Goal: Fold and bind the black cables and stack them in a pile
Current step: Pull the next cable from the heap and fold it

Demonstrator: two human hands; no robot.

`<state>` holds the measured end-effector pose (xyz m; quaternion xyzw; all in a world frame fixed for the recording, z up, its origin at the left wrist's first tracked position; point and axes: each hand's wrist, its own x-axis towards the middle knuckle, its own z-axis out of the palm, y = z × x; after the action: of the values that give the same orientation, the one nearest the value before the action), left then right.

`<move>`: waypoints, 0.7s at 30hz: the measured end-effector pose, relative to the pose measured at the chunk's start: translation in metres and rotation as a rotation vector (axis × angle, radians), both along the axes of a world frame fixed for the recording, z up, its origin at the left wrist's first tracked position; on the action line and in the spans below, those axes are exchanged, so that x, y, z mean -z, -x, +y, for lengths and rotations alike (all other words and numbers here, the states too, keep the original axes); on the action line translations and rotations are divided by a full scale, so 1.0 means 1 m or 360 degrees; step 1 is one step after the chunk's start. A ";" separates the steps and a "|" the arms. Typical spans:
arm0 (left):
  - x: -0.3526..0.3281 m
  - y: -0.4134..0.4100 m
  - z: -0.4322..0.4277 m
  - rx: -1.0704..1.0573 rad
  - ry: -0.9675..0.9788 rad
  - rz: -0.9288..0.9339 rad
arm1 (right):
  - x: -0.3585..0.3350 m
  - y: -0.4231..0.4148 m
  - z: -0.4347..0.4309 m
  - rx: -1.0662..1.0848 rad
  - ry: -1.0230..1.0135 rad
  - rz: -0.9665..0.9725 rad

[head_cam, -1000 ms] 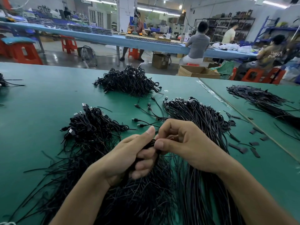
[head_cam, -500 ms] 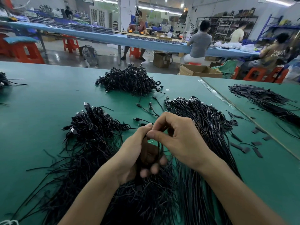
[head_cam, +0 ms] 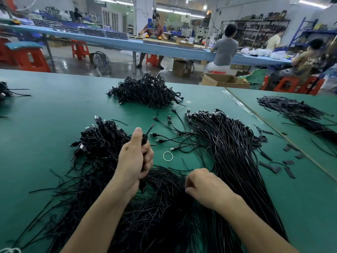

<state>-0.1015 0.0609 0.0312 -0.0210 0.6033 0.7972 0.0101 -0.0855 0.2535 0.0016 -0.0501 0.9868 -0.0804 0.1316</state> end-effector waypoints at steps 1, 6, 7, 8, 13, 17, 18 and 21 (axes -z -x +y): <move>0.001 0.000 -0.001 -0.0033 0.0003 0.0004 | 0.000 0.000 -0.001 -0.0004 -0.0011 0.0012; 0.001 -0.002 0.002 -0.0056 0.0015 0.0091 | -0.007 -0.004 -0.001 0.0002 -0.0131 -0.0014; 0.000 -0.002 0.002 -0.0046 0.0016 0.0101 | -0.010 -0.004 0.001 0.0017 -0.0151 -0.0027; -0.001 -0.003 0.002 -0.0037 0.0026 0.0102 | -0.014 -0.004 0.003 0.0033 -0.0139 -0.0045; -0.002 -0.001 0.002 -0.0064 0.0104 0.0057 | -0.032 -0.005 0.010 0.0028 0.0210 -0.0108; -0.004 -0.001 0.001 -0.0079 0.0171 0.0107 | -0.042 -0.009 0.018 -0.0007 0.0264 -0.0185; -0.004 -0.002 0.001 -0.0073 0.0176 0.0138 | -0.044 -0.009 0.021 -0.0015 0.0239 -0.0122; -0.004 -0.005 0.003 -0.0055 0.0211 0.0291 | -0.050 -0.008 0.022 0.0007 0.0432 0.0225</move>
<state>-0.0967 0.0643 0.0356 0.0406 0.6526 0.7542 -0.0601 -0.0777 0.2757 0.0515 -0.0709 0.9738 -0.2095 0.0535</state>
